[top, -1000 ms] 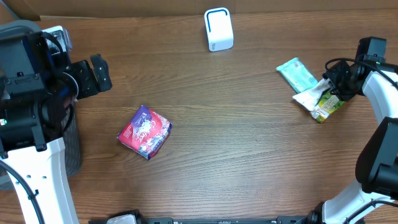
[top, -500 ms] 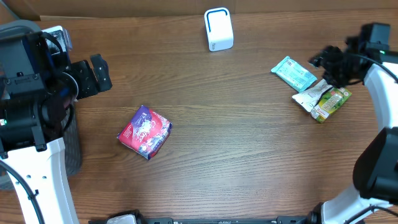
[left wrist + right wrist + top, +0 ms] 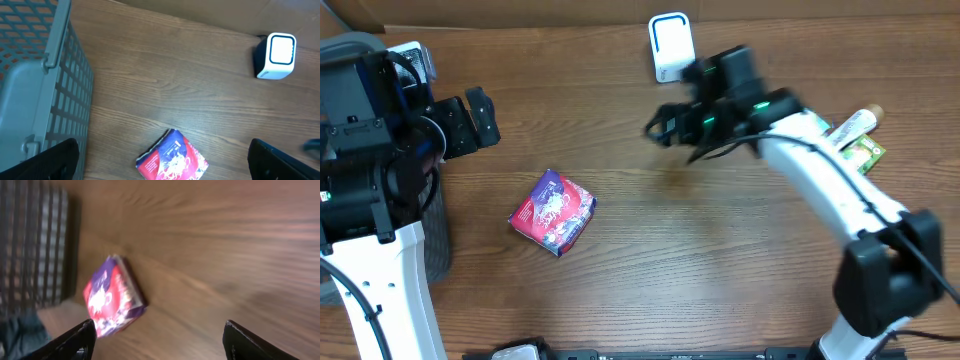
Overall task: Scan the item barcode
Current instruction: 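Move the right gripper to the purple pad pack and grasp it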
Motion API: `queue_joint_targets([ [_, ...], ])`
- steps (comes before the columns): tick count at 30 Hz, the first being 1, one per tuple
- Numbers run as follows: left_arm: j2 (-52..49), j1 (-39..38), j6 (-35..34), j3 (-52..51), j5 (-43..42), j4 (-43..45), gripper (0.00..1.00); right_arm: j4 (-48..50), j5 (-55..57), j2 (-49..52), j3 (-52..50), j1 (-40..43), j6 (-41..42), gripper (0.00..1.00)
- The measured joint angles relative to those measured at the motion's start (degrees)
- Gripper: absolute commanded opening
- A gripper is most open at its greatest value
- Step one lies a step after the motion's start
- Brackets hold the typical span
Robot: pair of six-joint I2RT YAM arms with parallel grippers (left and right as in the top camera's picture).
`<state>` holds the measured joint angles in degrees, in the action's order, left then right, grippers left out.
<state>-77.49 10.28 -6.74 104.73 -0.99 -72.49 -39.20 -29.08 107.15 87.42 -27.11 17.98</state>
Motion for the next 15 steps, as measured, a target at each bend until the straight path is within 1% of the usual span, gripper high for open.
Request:
queue_joint_targets([
  [2,0.0,0.0,0.0,0.0,0.0,0.0,1.0,0.92,0.11,2.78,0.0,-3.72,0.02,0.82],
  [8,0.0,0.0,0.0,0.0,0.0,0.0,1.0,5.05,0.66,9.88,0.0,-10.78,0.04,0.82],
  [15,0.02,0.0,0.0,0.0,0.0,0.0,0.99,10.97,0.83,13.35,0.0,-16.04,0.02,0.82],
])
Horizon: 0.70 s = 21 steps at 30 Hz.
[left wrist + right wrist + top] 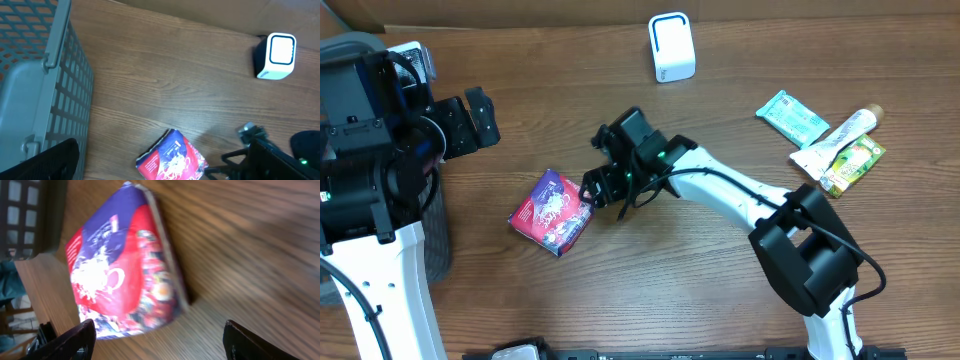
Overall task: Scan the item barcode
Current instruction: 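Move the right gripper to the purple pad pack and grasp it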
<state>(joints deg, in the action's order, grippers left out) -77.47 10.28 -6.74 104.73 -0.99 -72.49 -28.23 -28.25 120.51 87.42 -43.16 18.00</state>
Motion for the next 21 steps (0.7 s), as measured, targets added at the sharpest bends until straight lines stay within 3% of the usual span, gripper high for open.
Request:
queue_joint_targets([
  [13,0.0,0.0,0.0,0.0,0.0,0.0,1.0,6.99,3.13,2.29,0.0,-2.75,-1.53,0.69],
  [16,-0.02,0.0,0.0,0.0,0.0,0.0,1.0,7.17,4.44,4.52,0.0,-3.48,-1.97,0.51],
  [21,-0.02,0.0,0.0,0.0,0.0,0.0,1.0,7.52,4.7,5.4,0.02,-3.74,-1.51,0.07],
])
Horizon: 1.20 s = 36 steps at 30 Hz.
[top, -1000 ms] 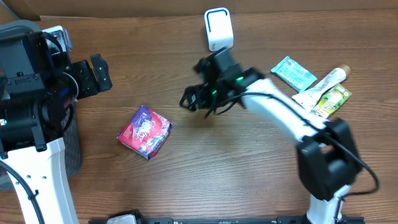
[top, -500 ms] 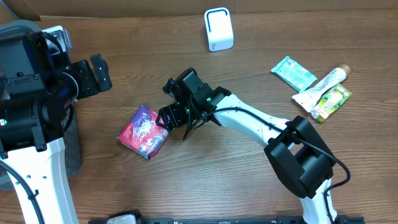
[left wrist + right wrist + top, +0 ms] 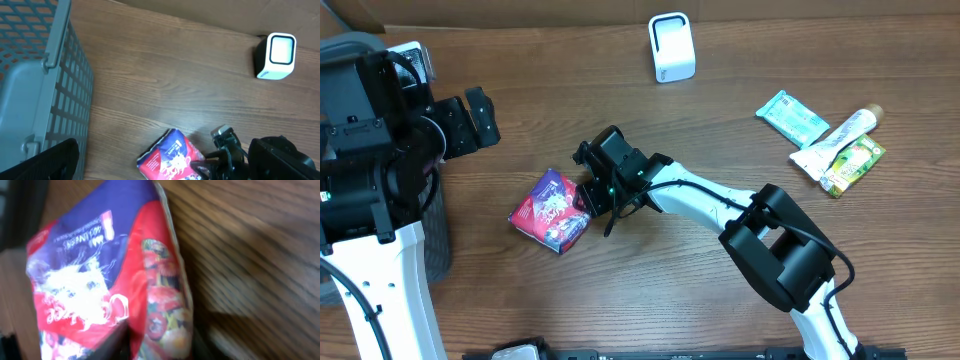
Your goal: Scan the item barcode
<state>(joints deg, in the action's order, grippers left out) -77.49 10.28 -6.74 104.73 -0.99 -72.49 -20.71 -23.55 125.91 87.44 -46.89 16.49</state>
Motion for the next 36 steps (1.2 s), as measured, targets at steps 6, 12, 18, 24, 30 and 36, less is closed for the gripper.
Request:
queue_joint_targets([
  [6,0.02,0.0,0.0,0.0,0.0,0.0,1.0,-1.2,-0.57,-0.02,0.28,0.61,0.24,0.04],
  [12,0.02,0.0,0.0,0.0,0.0,0.0,1.0,-9.44,-1.88,-2.4,0.35,4.63,0.2,0.04],
  [18,0.0,0.0,0.0,0.0,0.0,0.0,1.0,-19.32,-0.66,-9.05,0.33,13.75,-3.32,0.05],
  [24,0.0,0.0,0.0,0.0,0.0,0.0,1.0,-25.53,1.16,-13.51,0.35,21.27,-13.31,0.05],
  [30,0.0,0.0,0.0,0.0,0.0,0.0,1.0,-31.15,4.5,-13.51,0.31,21.46,-26.82,0.1],
  [36,0.0,0.0,0.0,0.0,0.0,0.0,1.0,-32.52,7.06,-13.51,0.31,21.35,-39.89,0.29],
])
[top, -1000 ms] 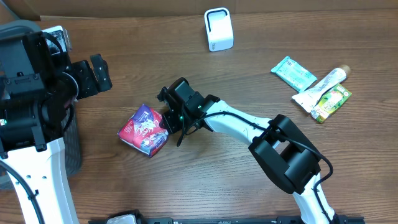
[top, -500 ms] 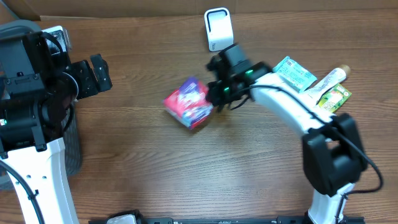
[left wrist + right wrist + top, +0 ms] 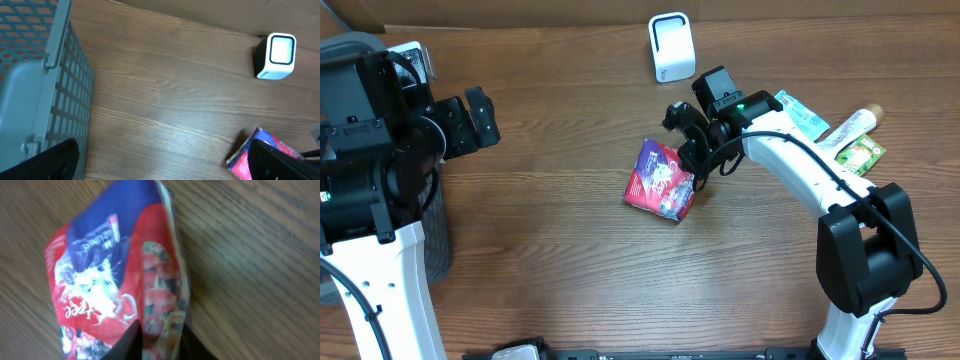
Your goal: Scan the item barcode
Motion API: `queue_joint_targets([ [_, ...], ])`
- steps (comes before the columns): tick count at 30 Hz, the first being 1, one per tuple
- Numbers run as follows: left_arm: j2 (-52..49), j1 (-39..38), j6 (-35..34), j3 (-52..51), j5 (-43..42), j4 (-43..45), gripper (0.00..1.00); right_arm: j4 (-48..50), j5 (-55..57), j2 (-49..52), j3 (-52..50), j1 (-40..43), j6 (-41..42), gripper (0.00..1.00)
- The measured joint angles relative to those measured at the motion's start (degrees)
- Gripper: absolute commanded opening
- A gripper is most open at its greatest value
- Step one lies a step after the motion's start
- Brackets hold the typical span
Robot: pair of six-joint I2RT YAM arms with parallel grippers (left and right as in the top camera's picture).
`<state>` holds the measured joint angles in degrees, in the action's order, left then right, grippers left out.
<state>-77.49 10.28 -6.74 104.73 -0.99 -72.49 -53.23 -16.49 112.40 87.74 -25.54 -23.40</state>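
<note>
The red and purple snack packet hangs over the middle of the table, below the white barcode scanner. My right gripper is shut on the packet's right edge; in the right wrist view the packet fills the frame with the fingers pinching its seam. My left gripper stays open at the far left, above the grey basket, with nothing between its fingers. The left wrist view shows the scanner and a corner of the packet.
A teal packet, a tube and a green sachet lie at the right side of the wooden table. A cardboard wall borders the far edge.
My right gripper, shut on the packet at the left of centre, has moved right and toward the scanner with the packet in it. The left arm has not moved.
My right gripper was open near the scanner while the packet lay at the left. Then it stood open right beside the packet. Then it was at the packet's right edge, closing on it. Now the packet is held nearer the scanner.
</note>
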Motion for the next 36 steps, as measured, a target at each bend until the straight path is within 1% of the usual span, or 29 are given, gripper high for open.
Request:
queue_joint_targets([
  [2,0.02,0.0,0.0,0.0,0.0,0.0,0.99,0.04,0.28,0.0,-0.02,0.0,-4.72,0.33],
  [5,0.0,0.0,0.0,0.0,0.0,0.0,1.0,-0.28,0.48,0.0,-0.26,0.0,-12.22,0.35],
  [7,0.02,0.0,0.0,0.0,0.0,0.0,1.0,-0.02,0.98,0.0,-0.5,0.0,-16.92,0.41],
  [8,0.0,0.0,0.0,0.0,0.0,0.0,1.0,0.5,1.29,0.0,-0.57,0.0,-17.97,0.44],
  [9,0.0,0.0,0.0,0.0,0.0,0.0,1.0,1.16,1.46,0.0,-0.59,0.0,-18.82,0.5],
  [10,0.02,0.0,0.0,0.0,0.0,0.0,1.0,1.95,1.7,0.0,-0.59,0.0,-18.97,0.82],
  [11,0.0,0.0,0.0,0.0,0.0,0.0,1.0,2.71,1.92,0.0,-0.57,0.02,-18.51,1.0],
  [13,0.0,0.0,0.0,0.0,0.0,0.0,1.0,3.69,1.97,0.0,-0.46,0.02,-16.41,1.0],
  [16,0.0,0.0,0.0,0.0,0.0,0.0,0.99,3.04,2.12,0.0,1.55,0.02,-7.87,1.0],
  [18,0.02,0.0,0.0,0.0,0.0,0.0,1.0,0.42,2.03,0.0,5.09,0.02,-0.02,1.0],
  [19,0.0,0.0,0.0,0.0,0.0,0.0,0.99,-1.55,1.53,0.0,7.69,0.02,5.25,1.0],
  [20,0.02,0.0,0.0,0.0,0.0,-0.02,1.0,-1.88,1.31,-0.02,8.52,0.02,7.1,1.0],
  [22,0.0,0.0,0.0,0.0,0.0,0.0,1.0,-2.97,0.28,-0.15,10.51,0.02,16.76,1.0],
  [24,0.0,0.0,0.0,0.0,0.0,0.0,1.0,-3.72,-0.26,-0.28,10.29,0.02,26.01,1.0],
  [26,0.0,0.0,0.0,0.0,0.0,0.0,1.0,-3.48,-0.7,-0.28,8.44,0.02,36.04,1.0],
  [29,0.02,0.0,0.0,0.0,0.0,0.0,1.0,0.63,-1.07,-0.28,2.03,0.02,48.92,0.98],
  [33,0.0,0.0,0.0,0.0,0.0,0.0,1.0,6.19,-1.29,-0.28,-6.75,0.02,58.77,0.95],
  [36,0.02,0.0,0.0,0.0,0.0,0.0,1.0,7.65,-1.31,-0.28,-10.91,0.02,63.01,0.93],
])
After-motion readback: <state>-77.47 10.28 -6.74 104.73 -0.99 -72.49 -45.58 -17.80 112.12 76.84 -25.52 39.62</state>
